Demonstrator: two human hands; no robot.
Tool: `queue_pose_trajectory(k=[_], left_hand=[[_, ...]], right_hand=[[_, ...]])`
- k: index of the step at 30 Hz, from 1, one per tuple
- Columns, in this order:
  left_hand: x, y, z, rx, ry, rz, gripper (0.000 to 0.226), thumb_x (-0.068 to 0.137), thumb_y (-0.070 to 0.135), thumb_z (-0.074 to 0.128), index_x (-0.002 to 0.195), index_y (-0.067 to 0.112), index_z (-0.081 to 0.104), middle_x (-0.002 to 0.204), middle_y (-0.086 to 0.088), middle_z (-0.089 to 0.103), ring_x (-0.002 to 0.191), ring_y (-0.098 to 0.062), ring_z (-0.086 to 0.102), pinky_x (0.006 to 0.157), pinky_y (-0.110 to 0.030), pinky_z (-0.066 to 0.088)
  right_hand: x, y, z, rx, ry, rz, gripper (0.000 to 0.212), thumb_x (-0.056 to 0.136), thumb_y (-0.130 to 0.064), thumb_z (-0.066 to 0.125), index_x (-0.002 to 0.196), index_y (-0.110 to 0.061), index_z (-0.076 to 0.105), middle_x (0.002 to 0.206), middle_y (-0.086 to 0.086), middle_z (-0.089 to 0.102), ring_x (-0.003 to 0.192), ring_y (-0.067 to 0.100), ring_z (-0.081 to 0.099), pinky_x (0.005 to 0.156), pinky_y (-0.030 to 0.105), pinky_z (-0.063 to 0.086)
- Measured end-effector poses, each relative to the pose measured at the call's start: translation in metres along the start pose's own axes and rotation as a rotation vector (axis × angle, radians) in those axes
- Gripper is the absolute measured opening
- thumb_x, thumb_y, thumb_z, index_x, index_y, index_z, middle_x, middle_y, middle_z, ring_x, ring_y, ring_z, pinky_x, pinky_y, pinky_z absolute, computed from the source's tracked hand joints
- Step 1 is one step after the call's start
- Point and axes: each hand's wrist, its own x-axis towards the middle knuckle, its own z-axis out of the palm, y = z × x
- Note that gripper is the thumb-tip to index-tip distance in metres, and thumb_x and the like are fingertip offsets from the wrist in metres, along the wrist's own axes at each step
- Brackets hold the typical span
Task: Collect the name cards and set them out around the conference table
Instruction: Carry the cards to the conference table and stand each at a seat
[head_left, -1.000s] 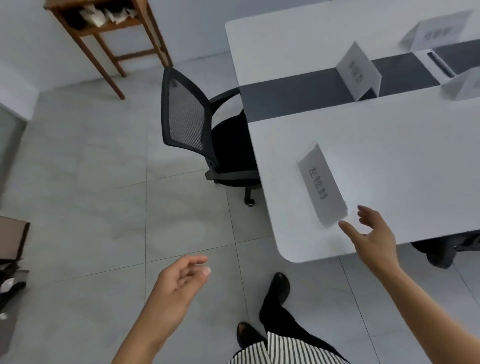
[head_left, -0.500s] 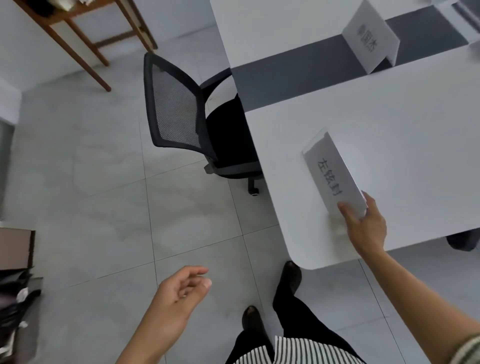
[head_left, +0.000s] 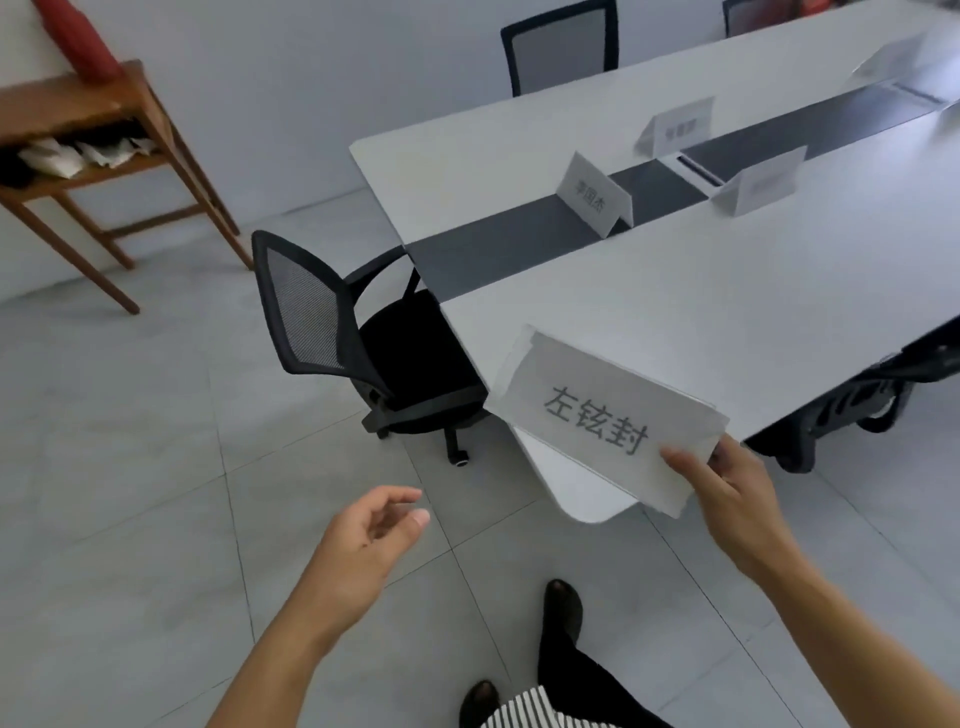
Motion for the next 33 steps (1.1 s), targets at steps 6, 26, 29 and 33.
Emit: queue_pose_trajectory(k=[6,26,29,33], left_hand=[[-0.007,0.039,0.044,-0.08,-0.141,0.166,0.06,0.073,0.063,0.058,0.126,0.036,0.053,0.126,0.009,0.06,0.121,-0.008,0.054,0.108,-0.037,0.04],[-0.102,0.106,0.39,-0.146,-0.644,0.185,0.025,0.085,0.032,0.054,0.11,0.028,0.057,0.097,0.007,0.075,0.086,-0.007,0.071,0.067,-0.018,0.054],[-0.1,0.121,0.427,-0.131,-0.666,0.142,0.034,0.081,0.039,0.055,0.113,0.027,0.058,0.1,0.0,0.075,0.088,-0.013,0.071,0.072,-0.026,0.053],[-0.083,0.143,0.476,-0.086,-0.711,0.112,0.034,0.08,0.04,0.055,0.11,0.023,0.059,0.095,0.0,0.075,0.084,-0.013,0.071,0.074,-0.03,0.053]], right_hand=[[-0.102,-0.025,-0.046,0.088,-0.041,0.023,0.017,0.084,-0.008,0.063,0.099,-0.011,0.068,0.091,-0.007,0.079,0.081,0.01,0.074,0.062,0.016,0.055],[-0.215,0.107,-0.294,0.466,0.5,0.289,0.068,0.084,-0.055,0.057,0.144,-0.048,0.027,0.113,-0.011,0.065,0.095,0.019,0.07,0.078,0.039,0.058],[-0.214,0.115,-0.332,0.402,0.576,0.257,0.055,0.093,-0.048,0.043,0.146,-0.046,0.029,0.126,-0.021,0.053,0.1,0.005,0.064,0.072,0.021,0.054],[-0.193,0.131,-0.379,0.421,0.524,0.32,0.048,0.088,-0.067,0.038,0.135,-0.055,0.04,0.123,-0.012,0.063,0.105,0.012,0.065,0.091,0.039,0.055]])
